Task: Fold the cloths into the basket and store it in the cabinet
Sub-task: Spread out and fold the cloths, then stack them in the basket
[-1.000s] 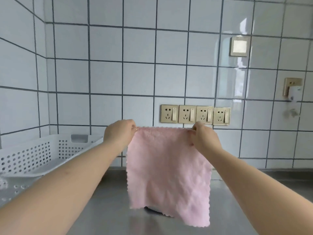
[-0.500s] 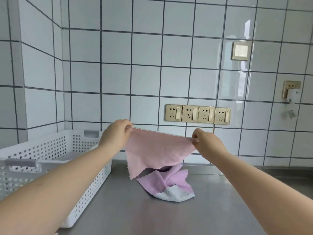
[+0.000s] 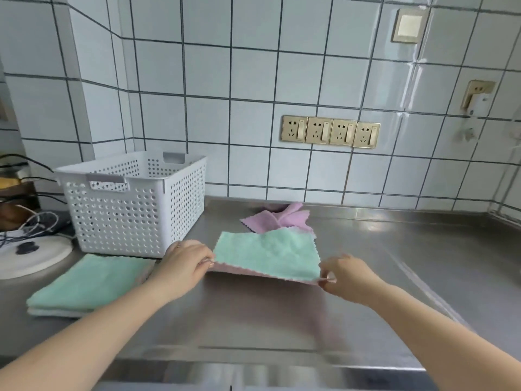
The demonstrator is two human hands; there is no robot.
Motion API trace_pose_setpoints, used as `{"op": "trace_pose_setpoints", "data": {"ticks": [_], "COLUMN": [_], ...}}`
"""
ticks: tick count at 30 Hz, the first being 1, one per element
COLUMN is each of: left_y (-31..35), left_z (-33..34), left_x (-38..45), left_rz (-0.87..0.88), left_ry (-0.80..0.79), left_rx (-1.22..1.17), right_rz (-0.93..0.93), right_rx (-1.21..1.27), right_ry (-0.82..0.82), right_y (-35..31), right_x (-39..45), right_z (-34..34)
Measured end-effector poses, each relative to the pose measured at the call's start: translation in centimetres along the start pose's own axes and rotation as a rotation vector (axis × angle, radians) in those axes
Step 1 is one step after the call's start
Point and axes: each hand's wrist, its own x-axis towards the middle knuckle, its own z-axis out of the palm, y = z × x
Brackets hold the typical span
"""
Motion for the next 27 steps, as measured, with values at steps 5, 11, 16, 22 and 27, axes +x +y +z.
{"op": "trace_pose_setpoints", "data": {"ticks": [5,11,16,22,27], "left_y": [1.0,2.2,2.9,3.0,2.2], "left_z": [0.4,0.1,-0.3,-0.6,0.3], "left_x": [-3.0,-4.0,-4.1,-3.0,-1.0], "left_rz": [-0.145,-0.210,-0.255,-0.294,-0.321], "left_ry": [-0.227,-0.287,-0.339,-0.295,-0.141], "left_rx": [-0.149,-0.200,-0.264,-0.437,-0.414], "right_rz": [0.100,0.130,0.167,0.197,0.272], "right_rx": [0.225,0.265,0.388,0.527,0.568], "right_ry": [-0.135,-0.114,-0.145,-0.200,-0.098], "right_y": [0.2,0.4,0.5,1.1,2.1], "right_x": [-3.3,-4.9,-5.5,-4.3,-1.8], "right_z": [1.2,0.8,0.4,0.2,1.2]}}
